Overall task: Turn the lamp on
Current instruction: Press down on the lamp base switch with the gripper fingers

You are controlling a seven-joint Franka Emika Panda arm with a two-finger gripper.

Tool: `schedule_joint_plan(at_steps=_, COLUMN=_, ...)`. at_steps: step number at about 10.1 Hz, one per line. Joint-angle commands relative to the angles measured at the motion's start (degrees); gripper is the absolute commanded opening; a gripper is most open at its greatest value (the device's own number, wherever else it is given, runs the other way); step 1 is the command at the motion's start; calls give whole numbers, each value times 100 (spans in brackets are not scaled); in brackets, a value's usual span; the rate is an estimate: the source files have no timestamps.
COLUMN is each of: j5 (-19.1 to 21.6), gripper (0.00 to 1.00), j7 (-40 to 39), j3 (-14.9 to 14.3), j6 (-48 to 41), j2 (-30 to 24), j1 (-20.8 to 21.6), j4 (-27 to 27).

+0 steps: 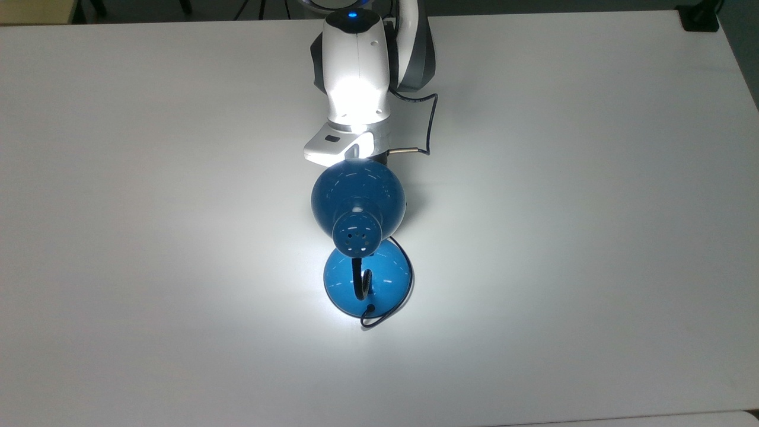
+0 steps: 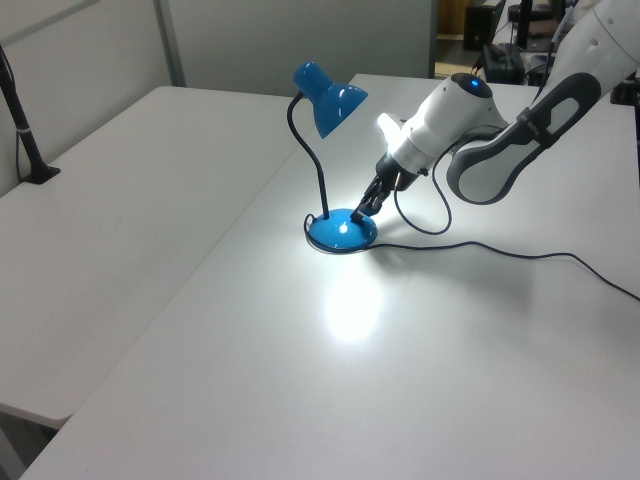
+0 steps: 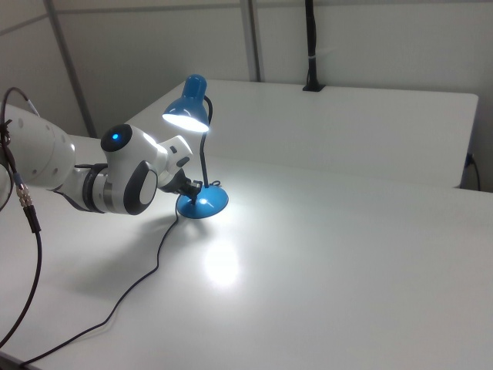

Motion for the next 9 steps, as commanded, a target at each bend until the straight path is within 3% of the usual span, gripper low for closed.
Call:
schedule_joint_plan(at_steps=1, j5=-63, gripper=0, j7=-100, j3=47, j6=74, j2=268, j1=-53, j4=165)
schedule_joint_plan(at_steps=4, j5=-28, gripper=0, j7=-30, j3=56, j6=-355, j2=-170, j1=-53, j4=16)
schedule_joint_plan(at_steps=9, j5=-28, gripper=0, j7=136, j3=47, j6=-2971, j2=-1058, j1=26, j4=42)
